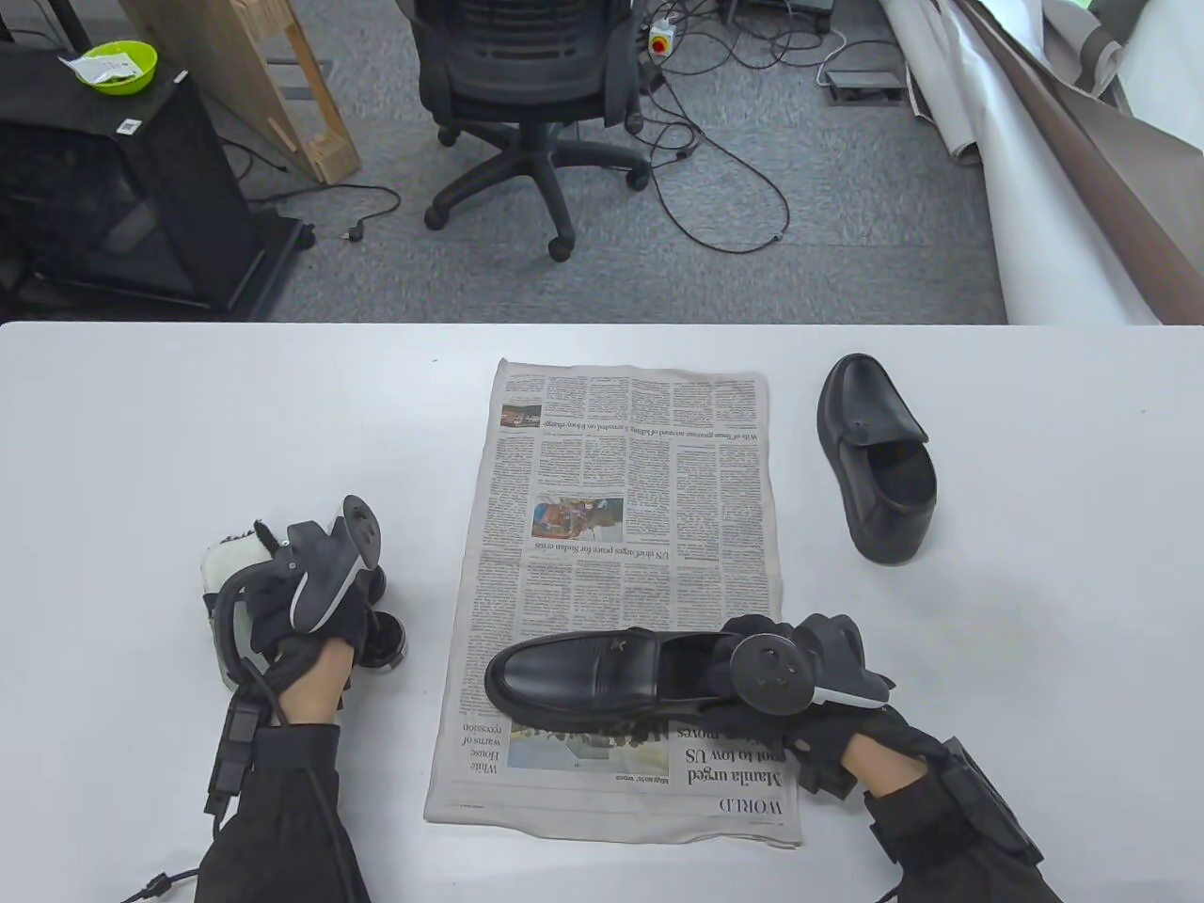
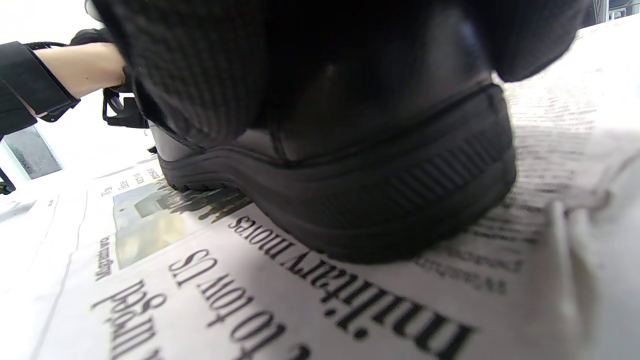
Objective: Dip and apply built-in sponge shoe polish on shoes
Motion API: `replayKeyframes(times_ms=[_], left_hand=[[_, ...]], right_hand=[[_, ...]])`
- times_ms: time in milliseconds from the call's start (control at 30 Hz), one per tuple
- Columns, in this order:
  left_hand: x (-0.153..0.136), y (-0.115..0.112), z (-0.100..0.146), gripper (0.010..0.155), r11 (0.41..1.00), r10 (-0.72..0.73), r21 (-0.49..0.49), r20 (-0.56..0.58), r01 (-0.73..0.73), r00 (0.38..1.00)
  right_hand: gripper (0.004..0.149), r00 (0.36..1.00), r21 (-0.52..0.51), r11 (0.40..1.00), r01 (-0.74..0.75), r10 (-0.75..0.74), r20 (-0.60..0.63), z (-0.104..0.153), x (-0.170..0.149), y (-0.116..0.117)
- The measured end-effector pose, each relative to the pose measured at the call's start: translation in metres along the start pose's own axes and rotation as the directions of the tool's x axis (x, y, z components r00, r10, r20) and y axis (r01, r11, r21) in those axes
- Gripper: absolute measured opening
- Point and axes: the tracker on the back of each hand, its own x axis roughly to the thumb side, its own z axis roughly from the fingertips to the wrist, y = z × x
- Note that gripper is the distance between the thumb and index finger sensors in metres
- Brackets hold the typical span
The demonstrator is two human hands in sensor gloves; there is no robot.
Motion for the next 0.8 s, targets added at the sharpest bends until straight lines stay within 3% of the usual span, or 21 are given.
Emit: replayKeyframes(times_ms=[200,400,567,800], left_hand=[[-0.009,0.027,0.021,0.065,0.98,0.188,0.049,0.074,-0.192,0.979],[0.0,0.051,0.049,0.072,0.966,0.212,0.118,0.157,-0.231,0.965],[0.005,0.066,0.069,0.073,0.939,0.279,0.128,0.25,-0.318,0.927],[0.013,0.077,0.098,0.074,0.918,0.311,0.131,0.348,-0.374,0.884]], right_hand=[[0.04,1.0,-0.024,0.999,-0.025,0.026,0.014,0.002,0.003,0.0],[0.039,0.998,-0.097,0.995,-0.007,0.013,0.056,0.005,0.002,-0.001],[0.039,0.997,-0.24,0.97,0.036,-0.017,0.079,0.018,0.003,-0.019],[0.039,1.0,-0.435,0.9,0.022,-0.018,0.015,0.045,-0.004,-0.055]])
